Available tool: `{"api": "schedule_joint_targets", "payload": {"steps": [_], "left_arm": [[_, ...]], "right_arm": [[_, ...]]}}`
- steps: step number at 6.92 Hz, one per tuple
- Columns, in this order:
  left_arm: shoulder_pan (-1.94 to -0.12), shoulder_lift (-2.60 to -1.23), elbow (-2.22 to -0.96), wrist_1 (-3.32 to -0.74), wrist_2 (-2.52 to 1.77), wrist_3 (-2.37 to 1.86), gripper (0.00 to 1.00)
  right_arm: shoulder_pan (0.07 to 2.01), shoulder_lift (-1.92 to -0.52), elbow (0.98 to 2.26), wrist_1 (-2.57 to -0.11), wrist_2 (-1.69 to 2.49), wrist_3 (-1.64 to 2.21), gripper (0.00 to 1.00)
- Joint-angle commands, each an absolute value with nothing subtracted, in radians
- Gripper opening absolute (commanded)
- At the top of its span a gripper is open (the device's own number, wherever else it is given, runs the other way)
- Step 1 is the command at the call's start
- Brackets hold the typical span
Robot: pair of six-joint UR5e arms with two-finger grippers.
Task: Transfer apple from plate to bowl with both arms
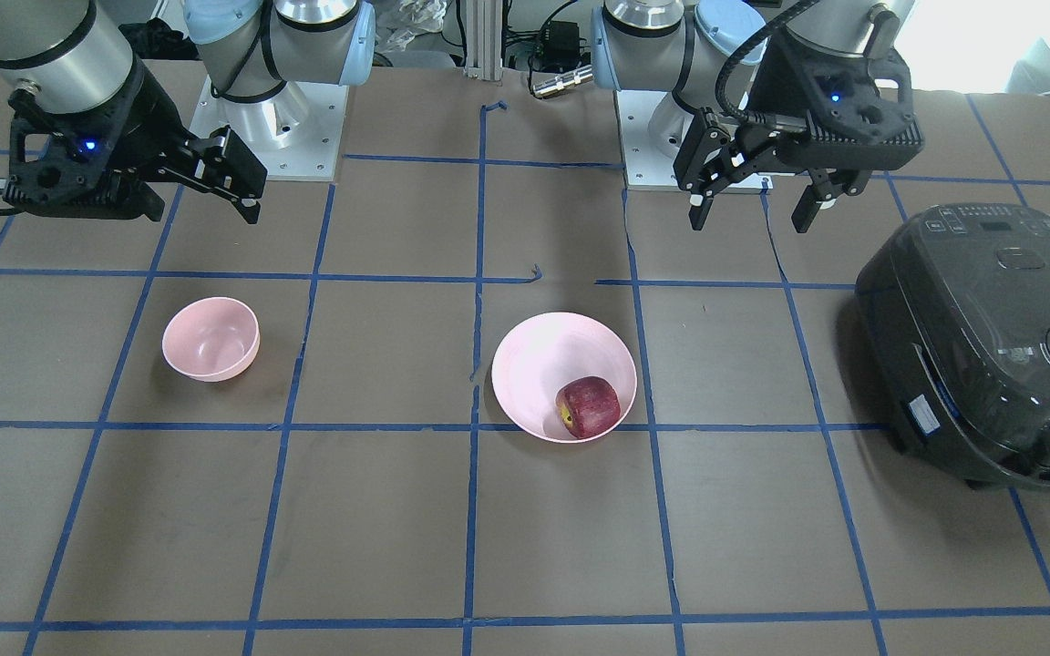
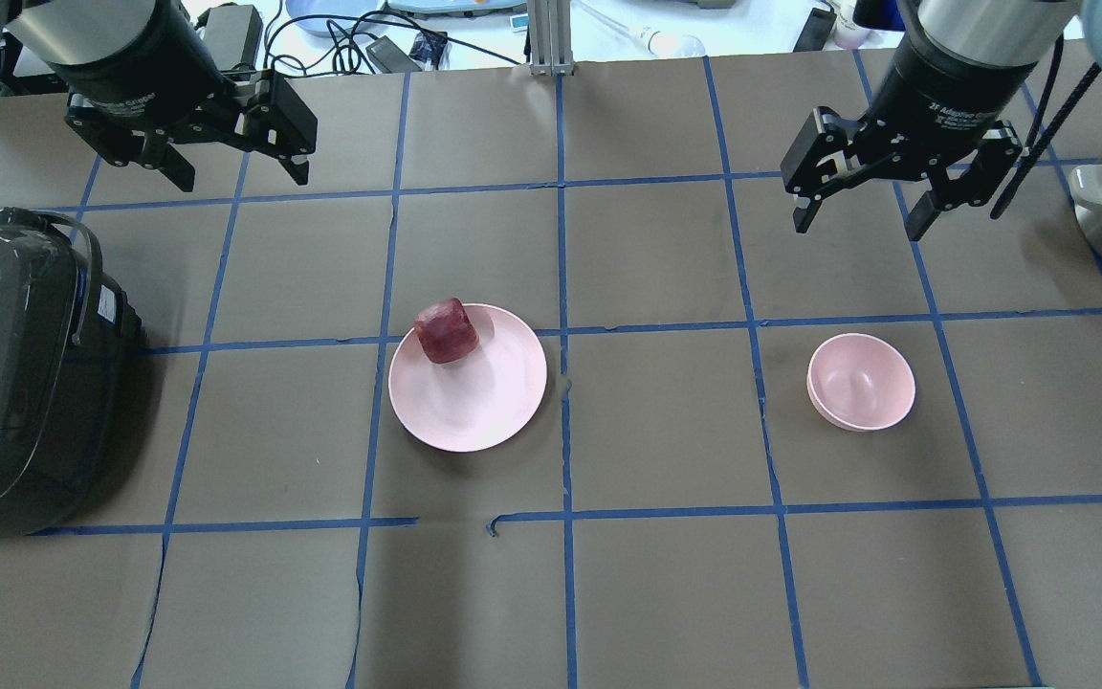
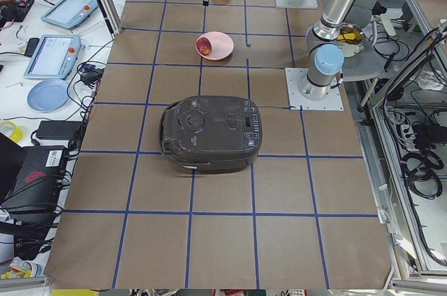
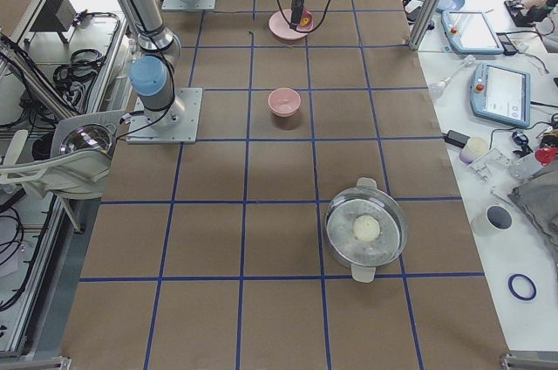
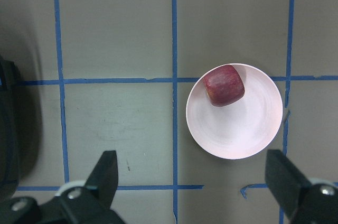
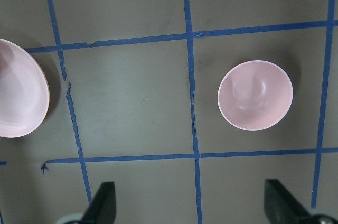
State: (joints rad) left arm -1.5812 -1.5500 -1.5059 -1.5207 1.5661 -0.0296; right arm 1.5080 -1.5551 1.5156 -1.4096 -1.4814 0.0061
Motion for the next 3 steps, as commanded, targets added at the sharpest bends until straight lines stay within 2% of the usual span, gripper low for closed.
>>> {"api": "schedule_joint_targets", "payload": {"steps": [1,3], "left_arm": [[-1.583,-1.601,-1.514,-1.513,1.566,-0.192,1.0],[-1.609,-1.695,-1.619,-1.385,1.542,-0.432,1.0]], "right_arm": [[1.506,-1.551,1.516,-1.411,-1.48,0.005,1.0],[1.462,-1.54,1.519,-1.436,-1.479,-0.026,1.0]]}}
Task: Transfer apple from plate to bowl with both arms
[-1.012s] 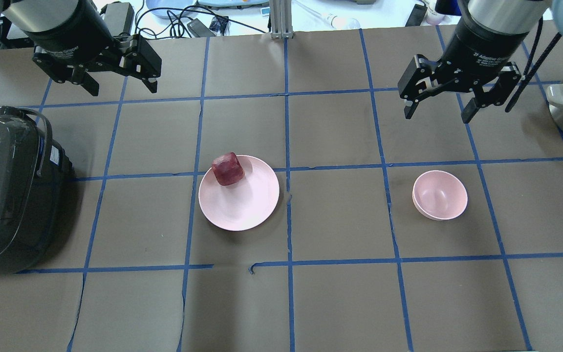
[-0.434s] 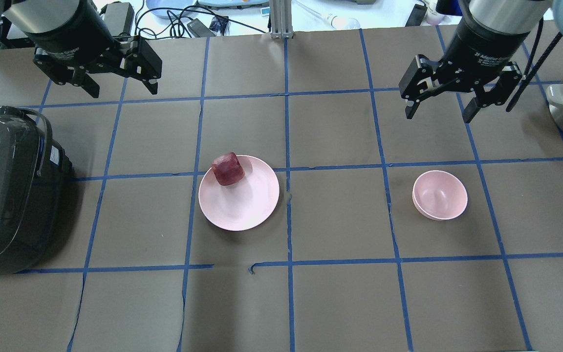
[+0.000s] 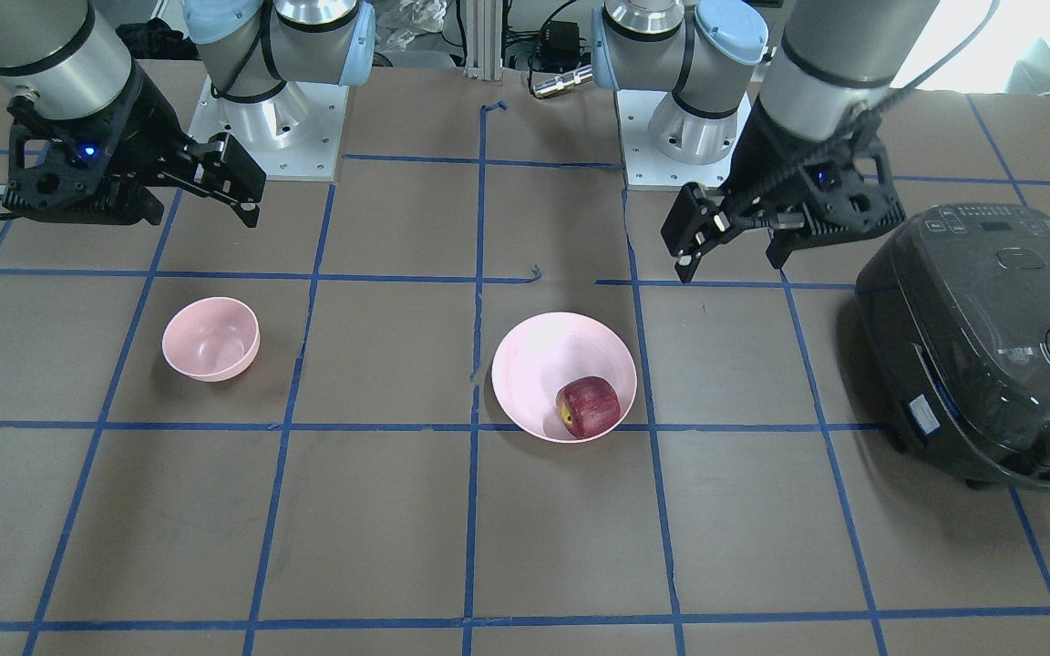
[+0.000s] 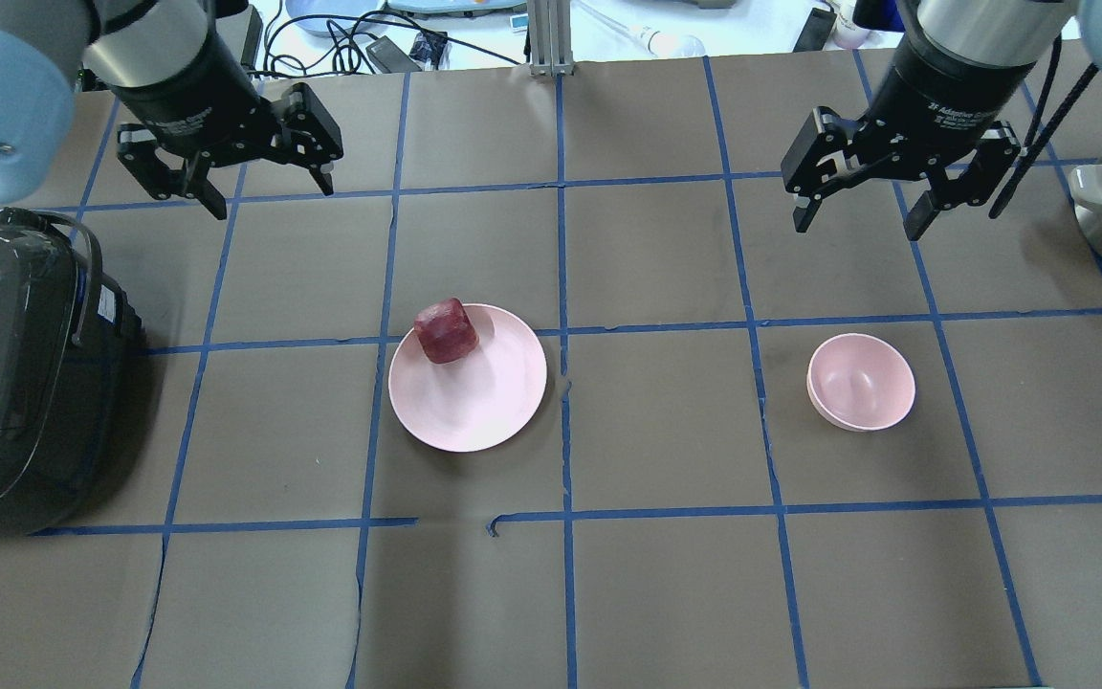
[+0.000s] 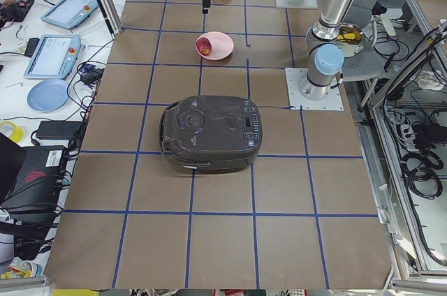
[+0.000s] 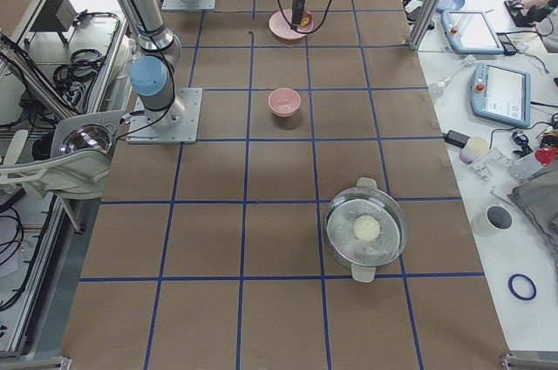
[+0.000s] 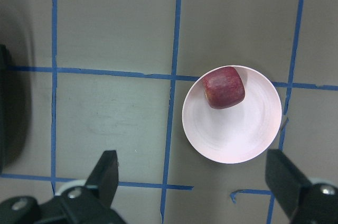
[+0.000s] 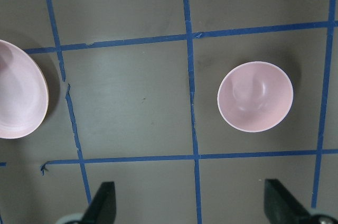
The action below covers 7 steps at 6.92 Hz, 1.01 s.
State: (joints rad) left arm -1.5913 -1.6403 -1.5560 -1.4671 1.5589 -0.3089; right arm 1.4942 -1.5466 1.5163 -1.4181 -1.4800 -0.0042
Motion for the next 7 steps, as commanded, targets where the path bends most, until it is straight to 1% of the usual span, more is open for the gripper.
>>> {"api": "schedule_joint_targets", "payload": {"steps": [1,2,4,6,7], "left_arm": [[-1.638,-1.745,-1.694,-1.28,1.517,-0.545,1.0],[-1.67,-1.799,-1.741,-1.182,1.516,-0.601,1.0],[-1.712,-1.9,-1.753,-1.131,1.514,-0.63,1.0],[-1.717,-1.953,-1.756,-1.091,1.514,-0.626,1.0],[-1.72,-1.974,-1.756,-1.072,1.514,-0.626,1.0]], "right_arm": [[1.353,-1.508,1.528,-1.439,-1.459,-0.113,1.0],[1.274,-1.484,1.549,-1.477,-1.457,-0.185,1.0],[1.238,-1.404,1.638,-1.747,-1.48,-0.323,1.0],[1.184,-1.364,1.71,-1.764,-1.461,-0.402,1.0],[1.181,-1.35,1.753,-1.842,-1.462,-0.408,1.0]]}}
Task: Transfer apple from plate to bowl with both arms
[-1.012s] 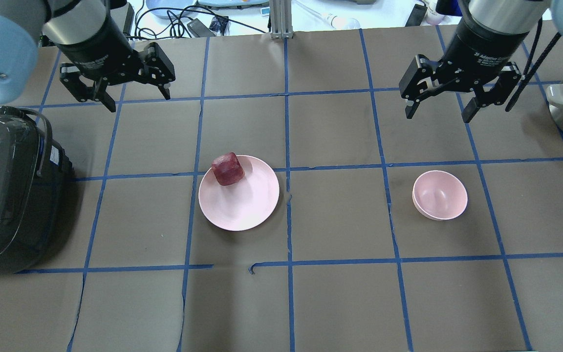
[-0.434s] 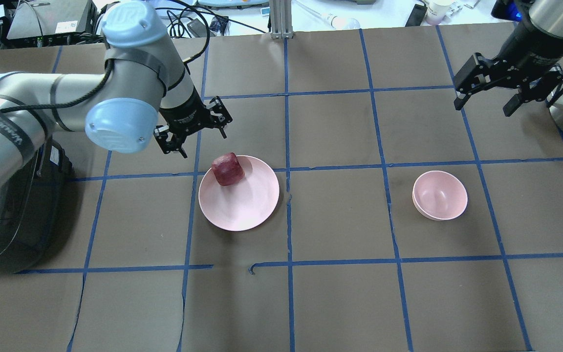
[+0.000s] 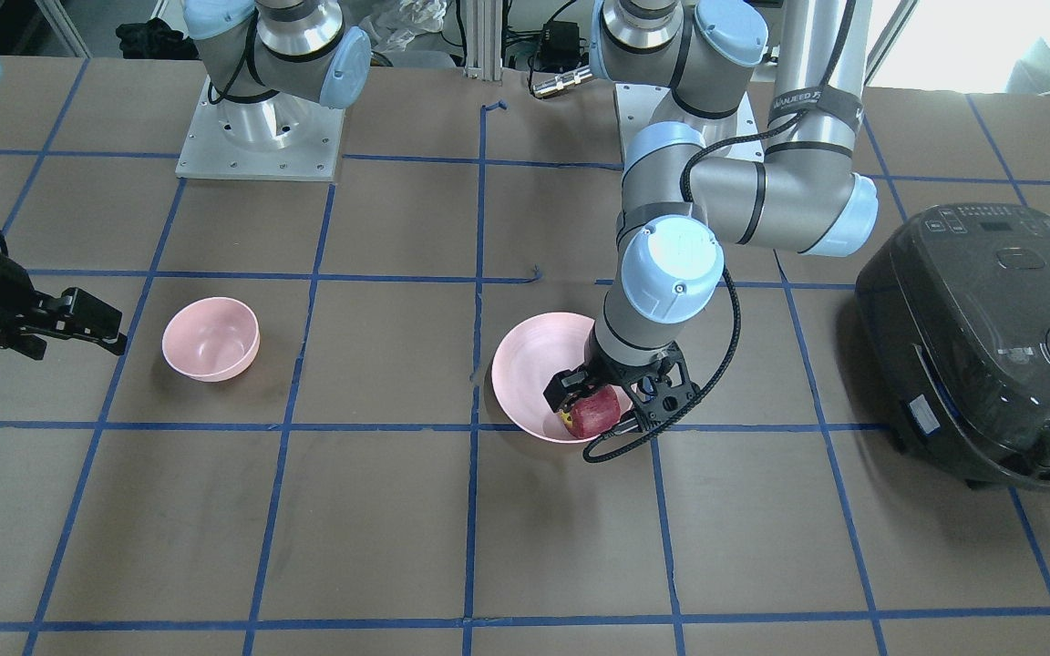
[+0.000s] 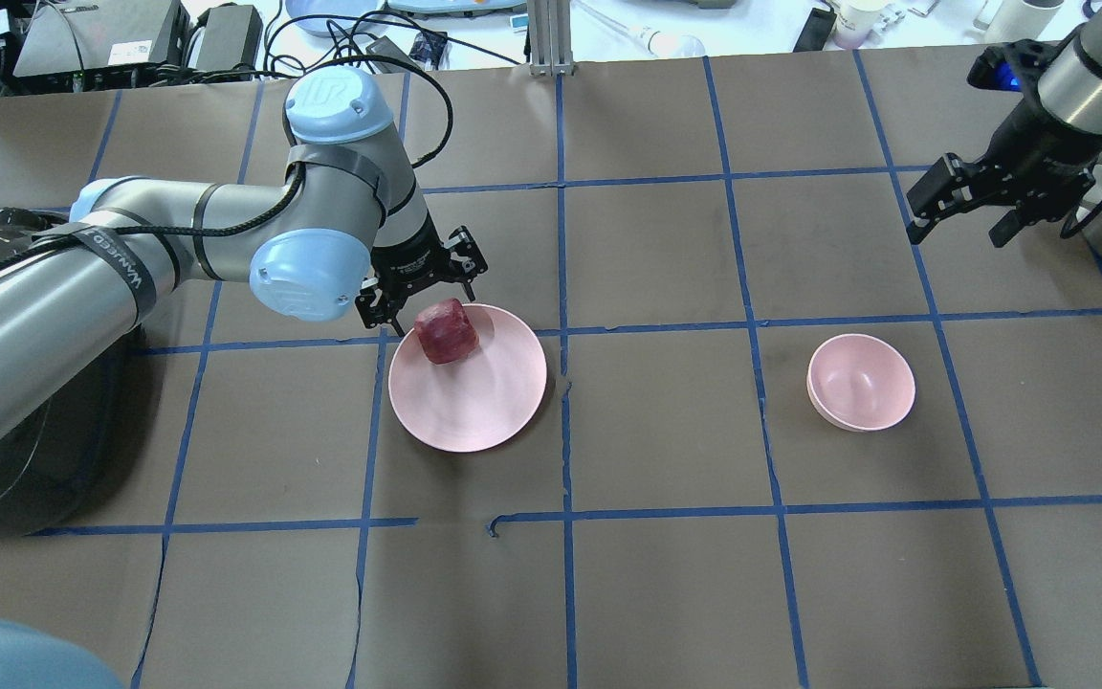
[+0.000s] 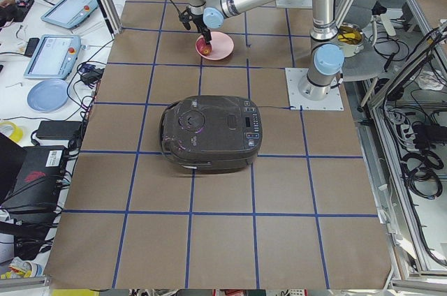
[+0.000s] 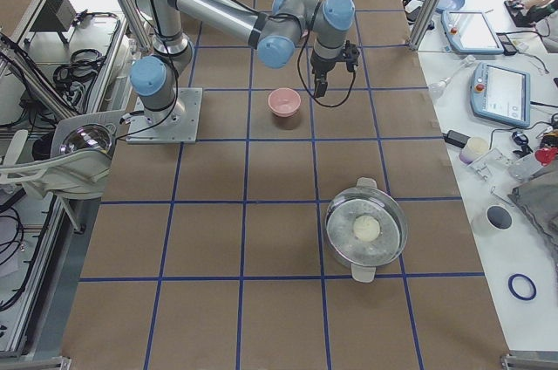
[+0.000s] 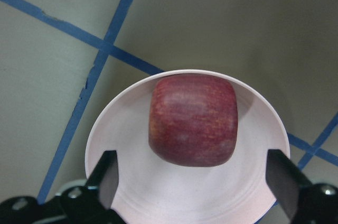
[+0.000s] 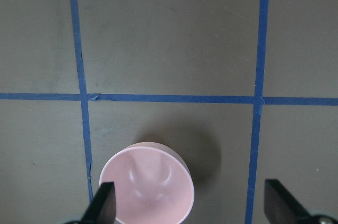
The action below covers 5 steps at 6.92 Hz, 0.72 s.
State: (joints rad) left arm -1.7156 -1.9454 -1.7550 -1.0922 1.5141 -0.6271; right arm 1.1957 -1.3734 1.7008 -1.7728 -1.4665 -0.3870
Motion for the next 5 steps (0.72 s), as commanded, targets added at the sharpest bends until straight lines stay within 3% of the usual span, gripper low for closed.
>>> {"api": "schedule_joint_targets", "payload": {"steps": [1,2,3,4,5], "left_arm": [[-1.72,-1.997,-1.756,-1.036,1.513,-0.626,1.0],[-1.72,-2.012,-1.756,-1.019,1.513,-0.624,1.0],[-1.721,-2.013,-1.758,-1.02,1.513,-0.626,0.87],[-1.721,-2.01,-1.761,-1.019,1.514,-0.621,0.45],[-1.721,-1.999,-1.759,-1.019,1.516,-0.617,0.13]], "right_arm": [[1.181,-1.347,1.8,-1.859,-1.456,-0.417,1.0],[1.181,-1.345,1.86,-1.918,-1.459,-0.429,1.0],[1.181,-1.345,1.941,-1.971,-1.457,-0.495,1.0],[1.181,-1.345,2.032,-2.064,-1.46,-0.543,1.0],[1.181,-1.345,2.105,-2.138,-1.462,-0.546,1.0]]}}
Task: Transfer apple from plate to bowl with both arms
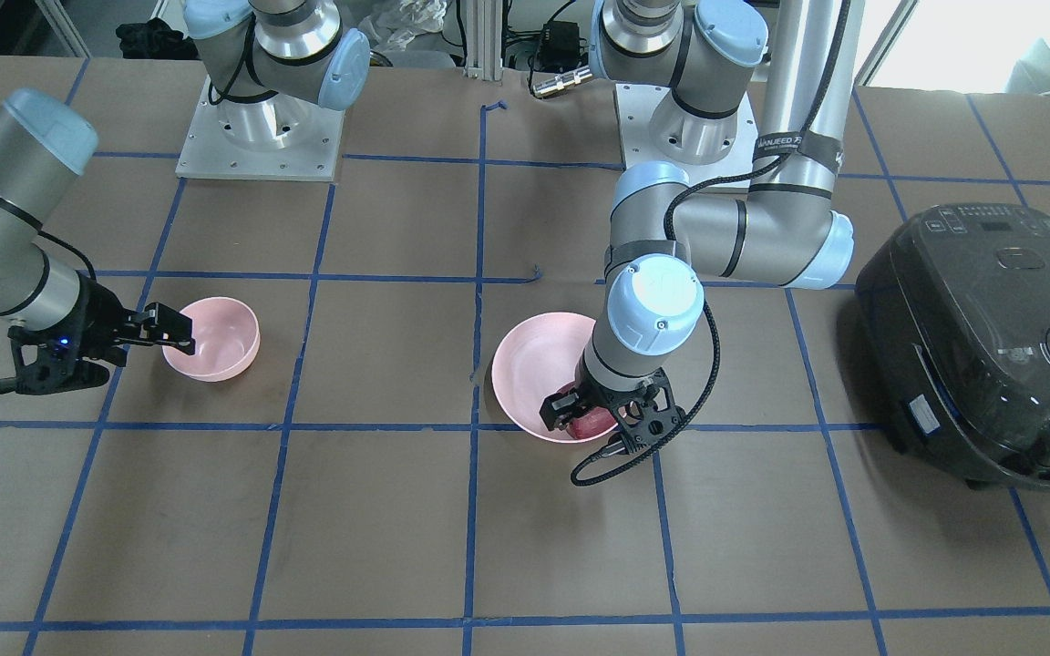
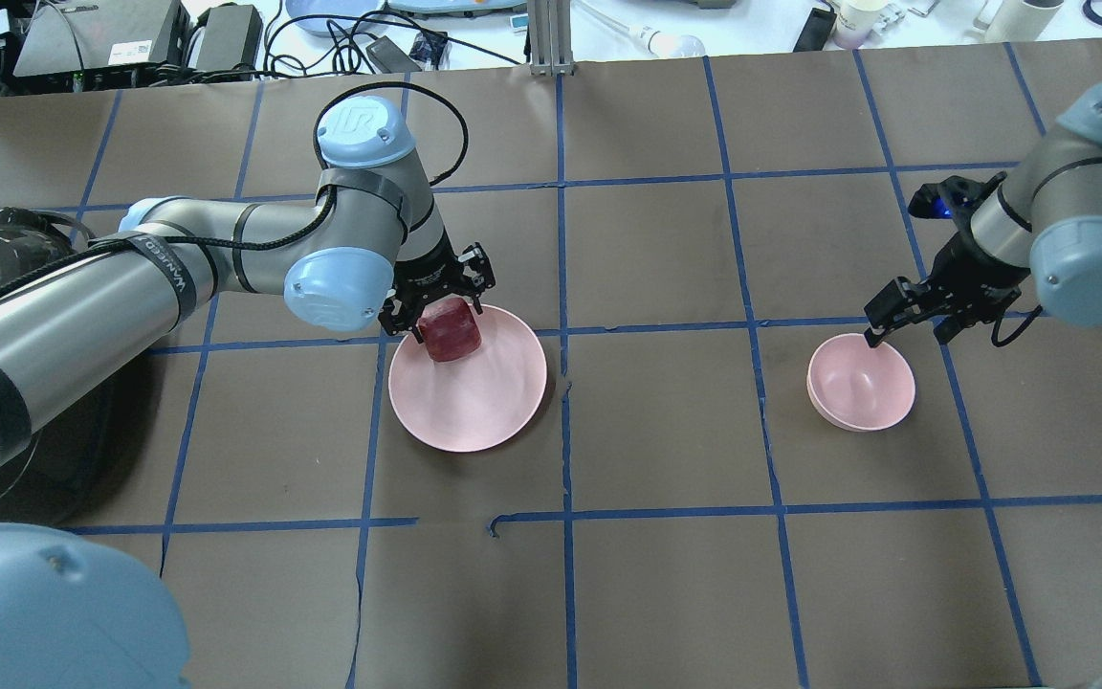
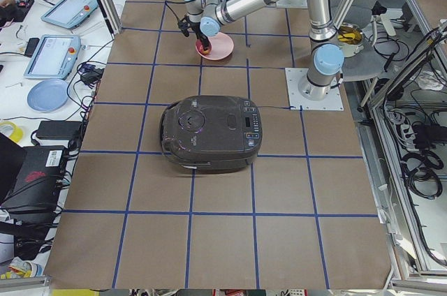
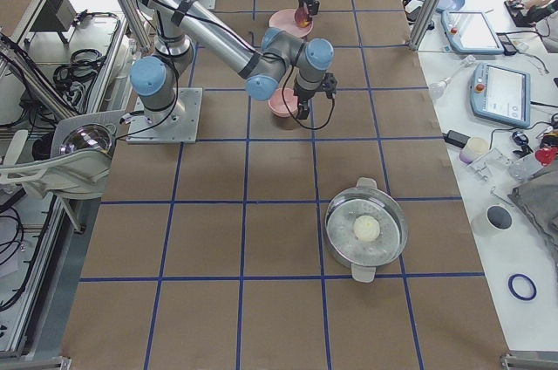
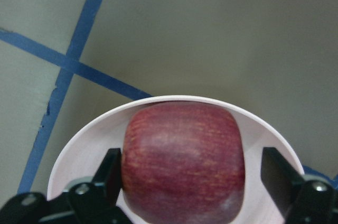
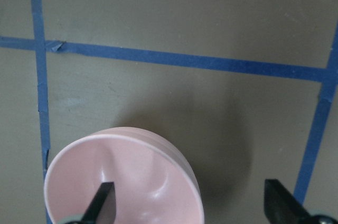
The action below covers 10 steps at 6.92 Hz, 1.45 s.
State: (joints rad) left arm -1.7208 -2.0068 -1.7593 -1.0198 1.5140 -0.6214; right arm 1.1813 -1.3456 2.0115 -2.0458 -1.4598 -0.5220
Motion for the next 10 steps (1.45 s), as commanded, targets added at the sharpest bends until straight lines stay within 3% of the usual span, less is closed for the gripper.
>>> {"api": "schedule_joint_targets", "payload": {"steps": [1,2,3,4,5,8,10], "left_arm": [[-1.729,-1.982,-1.755,-1.017,1.522,-0.614,0.0],[-1.733,-1.961,-1.74,-1.014,1.529,-0.608,0.0],[-1.736,-1.945,-1.711,-1.02,1.531,-0.601,0.0],[-1.746,-1.922,-1.674,-1.05,1.529,-0.603,0.0],[-1.767,-1.887,-1.637,-1.128,1.529,-0.609,0.0],[-1.792,-1.859,-1.524,-1.273,1.529,-0.618,0.0],[-1.827,-1.826,-1.517,-1.302,1.535,-0.627,0.0]], "right_arm": [[1.181,-1.345,2.127,-2.161,-1.474,-0.548,0.97],[1.18,-1.345,2.128,-2.161,-1.474,-0.548,0.9],[1.181,-1.347,2.12,-2.161,-1.474,-0.534,0.41],[1.181,-1.345,2.117,-2.161,-1.474,-0.54,0.05],[1.181,-1.345,2.093,-2.154,-1.477,-0.532,0.0],[1.189,-1.358,2.013,-2.1,-1.459,-0.528,0.0],[1.271,-1.359,1.97,-2.063,-1.293,-0.343,0.0]]}}
